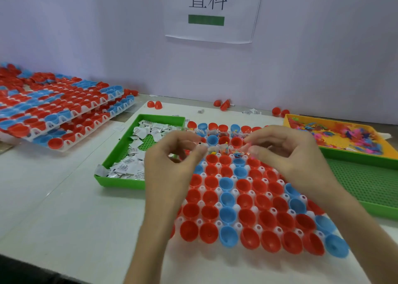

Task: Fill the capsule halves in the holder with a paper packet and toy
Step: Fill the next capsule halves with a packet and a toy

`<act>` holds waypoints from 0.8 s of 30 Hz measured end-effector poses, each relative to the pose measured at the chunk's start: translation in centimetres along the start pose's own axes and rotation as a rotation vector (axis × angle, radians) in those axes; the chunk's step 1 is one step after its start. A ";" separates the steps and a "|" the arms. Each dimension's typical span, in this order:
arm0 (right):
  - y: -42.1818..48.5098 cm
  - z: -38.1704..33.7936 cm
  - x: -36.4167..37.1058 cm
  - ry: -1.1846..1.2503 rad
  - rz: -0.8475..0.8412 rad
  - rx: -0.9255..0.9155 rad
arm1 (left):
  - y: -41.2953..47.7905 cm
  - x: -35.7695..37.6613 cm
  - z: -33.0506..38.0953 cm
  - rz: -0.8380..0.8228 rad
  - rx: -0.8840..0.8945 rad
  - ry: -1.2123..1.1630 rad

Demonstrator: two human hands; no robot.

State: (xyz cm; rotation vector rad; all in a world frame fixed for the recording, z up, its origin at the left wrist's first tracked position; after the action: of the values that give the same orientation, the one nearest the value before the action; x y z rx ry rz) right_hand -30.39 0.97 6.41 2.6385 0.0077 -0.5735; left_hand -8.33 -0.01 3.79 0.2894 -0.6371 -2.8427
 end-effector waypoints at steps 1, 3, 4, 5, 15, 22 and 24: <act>-0.4 -0.4 0.5 0.018 -0.021 -0.014 | -0.9 0.6 0.1 -0.007 -0.016 -0.041; -0.9 -0.8 1.1 0.031 -0.043 -0.034 | -2.2 1.7 0.3 -0.003 -0.046 -0.118; -1.1 -0.8 1.2 0.027 -0.048 -0.035 | -2.6 2.2 0.3 0.003 -0.065 -0.159; -1.2 -0.8 1.2 0.022 -0.050 -0.032 | -2.9 2.7 0.3 0.005 -0.087 -0.202; -1.2 -1.9 1.5 0.246 -0.030 -0.049 | -3.4 2.8 -0.1 0.017 -0.198 -0.329; -1.6 -1.6 3.6 0.088 -0.055 -0.030 | -4.5 2.7 -0.1 -0.058 -0.157 -0.330; -1.7 -1.7 3.9 0.069 -0.064 -0.036 | -4.6 2.9 -0.1 -0.084 -0.141 -0.332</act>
State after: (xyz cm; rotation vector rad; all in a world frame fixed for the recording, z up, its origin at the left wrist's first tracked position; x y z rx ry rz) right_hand -26.37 2.88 5.53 2.6298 0.1231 -0.4986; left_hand -11.88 3.31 1.28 -0.1875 -0.4865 -3.0248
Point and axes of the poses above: each hand's wrist, its own y-axis towards the middle knuckle, its own x-axis out of the palm, z = x × y, the point moved 9 cm from there along y, towards the middle knuckle, and after that the axes turned 1 degree about y, right-handed, at the moved point
